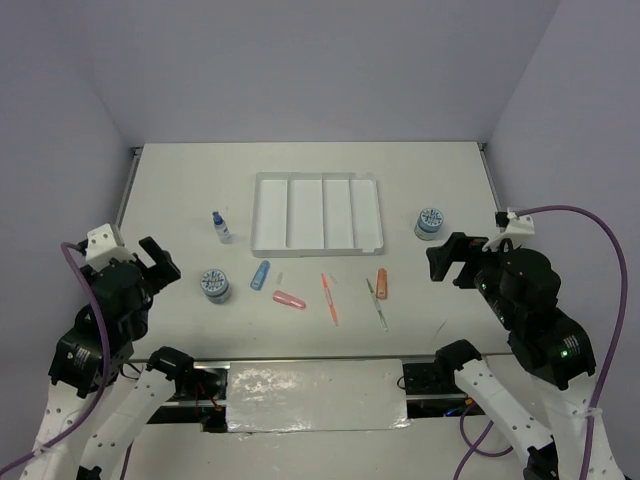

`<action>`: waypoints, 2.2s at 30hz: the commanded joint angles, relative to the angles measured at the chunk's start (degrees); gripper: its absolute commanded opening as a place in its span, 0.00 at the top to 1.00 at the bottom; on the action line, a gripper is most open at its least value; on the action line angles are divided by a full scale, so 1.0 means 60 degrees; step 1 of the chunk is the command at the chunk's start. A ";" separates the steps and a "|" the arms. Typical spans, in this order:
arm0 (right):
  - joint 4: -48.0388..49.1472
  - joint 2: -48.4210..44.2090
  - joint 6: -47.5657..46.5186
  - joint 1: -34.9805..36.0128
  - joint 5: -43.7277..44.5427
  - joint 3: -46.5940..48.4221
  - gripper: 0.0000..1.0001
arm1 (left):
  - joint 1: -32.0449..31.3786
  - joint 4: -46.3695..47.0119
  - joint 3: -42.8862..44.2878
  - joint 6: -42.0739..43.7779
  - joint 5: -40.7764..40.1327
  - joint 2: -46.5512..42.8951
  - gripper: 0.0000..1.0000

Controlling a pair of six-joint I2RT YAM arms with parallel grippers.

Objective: Sort the stationery into containers
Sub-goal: Pick up the pen from the center of the board.

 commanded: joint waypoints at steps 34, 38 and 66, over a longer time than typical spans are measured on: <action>0.3413 0.6181 0.1482 0.2792 -0.0641 -0.4041 0.46 | 0.0039 0.1015 -0.0238 0.0490 0.1033 0.0964 0.01; 0.3383 0.6725 0.1540 0.2925 -0.0553 -0.3879 0.48 | 0.0039 0.1015 -0.0223 0.0505 0.1091 0.1140 0.01; 0.4804 0.9069 0.1744 0.3276 -0.0568 -0.4099 0.87 | 0.0039 0.1044 -0.0223 0.0549 0.1238 0.1052 0.01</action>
